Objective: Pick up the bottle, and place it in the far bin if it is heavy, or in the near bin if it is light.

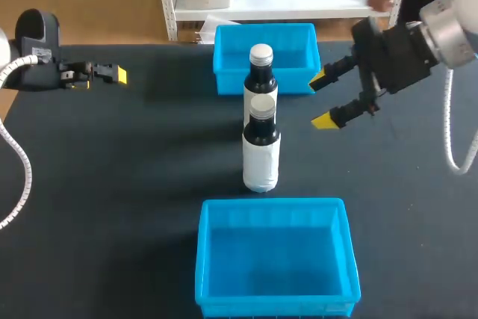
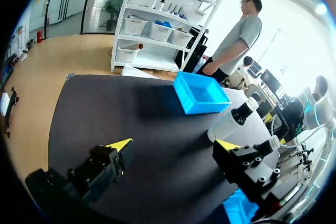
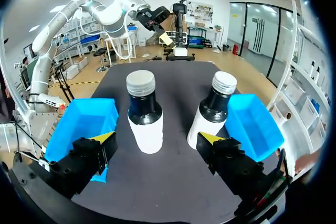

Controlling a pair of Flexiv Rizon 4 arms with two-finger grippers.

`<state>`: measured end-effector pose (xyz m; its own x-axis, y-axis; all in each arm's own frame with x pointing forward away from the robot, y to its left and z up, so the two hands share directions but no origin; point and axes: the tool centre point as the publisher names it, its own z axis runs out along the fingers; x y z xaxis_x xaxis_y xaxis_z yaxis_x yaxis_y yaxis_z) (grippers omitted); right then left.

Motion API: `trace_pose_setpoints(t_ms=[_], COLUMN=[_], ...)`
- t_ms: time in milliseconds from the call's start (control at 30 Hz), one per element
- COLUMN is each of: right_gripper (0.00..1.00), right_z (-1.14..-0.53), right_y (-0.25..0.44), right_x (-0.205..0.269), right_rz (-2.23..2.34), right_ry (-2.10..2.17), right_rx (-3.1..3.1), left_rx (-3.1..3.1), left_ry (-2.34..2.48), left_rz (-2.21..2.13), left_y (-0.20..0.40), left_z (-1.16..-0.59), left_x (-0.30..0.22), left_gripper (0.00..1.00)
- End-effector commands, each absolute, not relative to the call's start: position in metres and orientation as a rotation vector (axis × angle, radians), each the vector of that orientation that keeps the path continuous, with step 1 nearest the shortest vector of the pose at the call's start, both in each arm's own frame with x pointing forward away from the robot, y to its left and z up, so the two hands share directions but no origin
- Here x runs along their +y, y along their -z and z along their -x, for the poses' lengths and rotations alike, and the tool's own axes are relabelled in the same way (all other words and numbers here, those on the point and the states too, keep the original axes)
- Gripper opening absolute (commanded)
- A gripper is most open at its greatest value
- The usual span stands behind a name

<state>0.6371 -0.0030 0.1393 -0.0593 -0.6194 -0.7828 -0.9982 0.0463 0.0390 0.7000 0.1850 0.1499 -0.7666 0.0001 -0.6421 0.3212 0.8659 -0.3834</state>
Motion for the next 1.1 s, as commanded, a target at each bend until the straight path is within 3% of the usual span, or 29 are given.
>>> trace_pose_setpoints(t_ms=[33,1100], right_gripper=[1.00,1.00], right_z=[-0.640,-0.621], right_y=[-0.136,-0.118], right_x=[0.013,0.080], right_rz=[1.645,1.654], right_ry=[-0.849,-0.945], right_rx=[1.730,1.763], left_rx=[2.374,2.374], left_ry=[0.636,0.636], left_rz=[-0.231,-0.231], left_y=[-0.150,-0.150], left_z=[-0.700,-0.700], left_x=[0.185,0.185], left_gripper=[1.00,1.00])
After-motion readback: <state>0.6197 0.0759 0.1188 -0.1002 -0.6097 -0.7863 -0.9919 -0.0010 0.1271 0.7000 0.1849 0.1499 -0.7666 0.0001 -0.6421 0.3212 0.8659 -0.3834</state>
